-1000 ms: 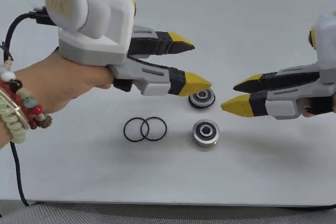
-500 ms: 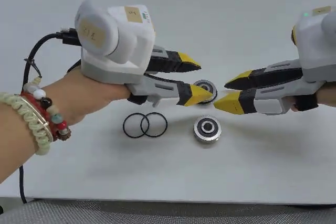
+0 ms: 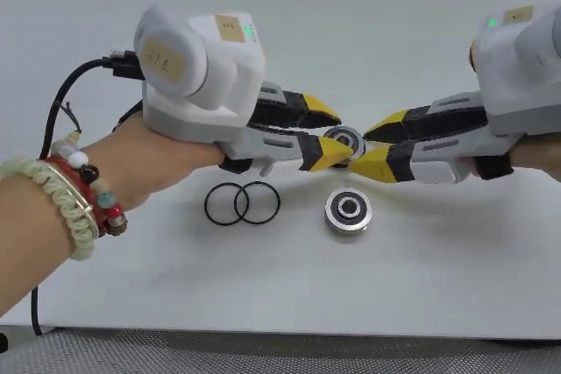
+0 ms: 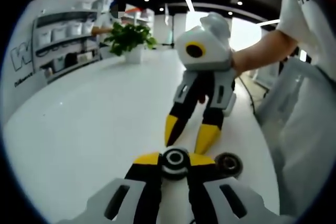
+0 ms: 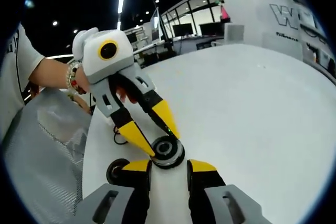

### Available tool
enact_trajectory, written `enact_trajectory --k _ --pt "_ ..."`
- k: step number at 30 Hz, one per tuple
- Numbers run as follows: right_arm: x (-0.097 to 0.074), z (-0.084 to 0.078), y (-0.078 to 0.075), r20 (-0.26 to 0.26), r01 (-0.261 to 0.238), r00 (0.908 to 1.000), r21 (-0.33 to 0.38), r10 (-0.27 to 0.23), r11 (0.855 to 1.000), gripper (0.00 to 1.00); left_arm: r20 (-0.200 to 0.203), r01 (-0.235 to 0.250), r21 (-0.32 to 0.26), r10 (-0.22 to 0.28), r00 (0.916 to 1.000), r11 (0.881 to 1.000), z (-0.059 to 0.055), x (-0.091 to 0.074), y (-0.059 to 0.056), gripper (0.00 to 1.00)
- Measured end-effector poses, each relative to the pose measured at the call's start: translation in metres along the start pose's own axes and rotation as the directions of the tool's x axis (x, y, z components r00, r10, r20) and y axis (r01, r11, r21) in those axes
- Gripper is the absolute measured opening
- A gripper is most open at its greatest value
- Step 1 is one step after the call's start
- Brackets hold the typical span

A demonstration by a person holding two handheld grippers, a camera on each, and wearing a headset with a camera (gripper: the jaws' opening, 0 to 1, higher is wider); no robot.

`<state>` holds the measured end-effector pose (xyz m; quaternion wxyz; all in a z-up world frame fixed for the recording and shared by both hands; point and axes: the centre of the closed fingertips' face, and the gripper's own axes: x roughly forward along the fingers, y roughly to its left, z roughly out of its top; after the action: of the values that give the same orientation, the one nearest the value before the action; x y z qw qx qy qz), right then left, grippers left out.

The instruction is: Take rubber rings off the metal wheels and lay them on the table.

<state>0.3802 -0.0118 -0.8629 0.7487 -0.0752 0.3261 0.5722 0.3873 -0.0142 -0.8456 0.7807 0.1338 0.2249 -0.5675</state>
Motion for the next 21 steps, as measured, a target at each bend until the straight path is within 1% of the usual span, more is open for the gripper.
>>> enact_trajectory --k 1,3,6,9,10,11,17,20,21 --pt "0.0006 0.0001 0.0006 0.001 -0.004 1.0 -0.009 0.004 1.0 0.24 -0.006 0.004 0.005 -0.004 1.0 1.0 -0.0013 0.0001 -0.0006 0.17" --pt "0.001 0.0004 0.0013 0.005 -0.011 0.9999 -0.029 0.011 1.0 0.23 -0.002 0.002 0.011 -0.002 1.0 1.0 -0.001 -0.0006 -0.0006 0.16" --pt "0.0014 0.0013 0.0026 0.009 -0.018 0.9998 -0.078 0.018 0.997 0.21 0.001 0.004 0.005 -0.004 1.0 1.0 -0.0014 -0.0015 -0.001 0.15" --pt "0.0015 0.0009 0.0022 0.009 -0.01 0.9999 -0.095 0.011 0.995 0.2 -0.002 0.002 0.007 -0.002 1.0 1.0 -0.0022 -0.0002 -0.0027 0.14" --pt "0.0014 -0.0007 0.0018 0.002 -0.006 1.0 -0.119 0.006 0.993 0.2 -0.002 0.0 0.006 0.0 1.0 1.0 -0.0023 -0.0004 -0.0027 0.14" --pt "0.0014 -0.0002 0.0024 0.008 -0.006 0.9999 -0.129 0.007 0.992 0.2 -0.003 -0.003 0.005 0.003 1.0 1.0 -0.0024 -0.001 -0.0026 0.14" --pt "0.0002 -0.0011 0.0028 0.003 -0.004 1.0 -0.162 0.005 0.987 0.18 -0.002 -0.008 0.005 0.008 1.0 1.0 -0.0021 -0.0004 -0.0016 0.14" --pt "-0.0011 -0.003 0.003 -0.007 -0.005 1.0 -0.195 0.003 0.981 0.15 -0.001 -0.008 0.004 0.008 1.0 1.0 -0.0021 -0.0002 -0.0009 0.14" --pt "-0.0016 -0.0039 0.0028 -0.01 -0.006 0.9999 -0.202 0.004 0.979 0.12 -0.001 -0.009 0.001 0.009 1.0 1.0 -0.002 -0.0001 -0.0006 0.14"
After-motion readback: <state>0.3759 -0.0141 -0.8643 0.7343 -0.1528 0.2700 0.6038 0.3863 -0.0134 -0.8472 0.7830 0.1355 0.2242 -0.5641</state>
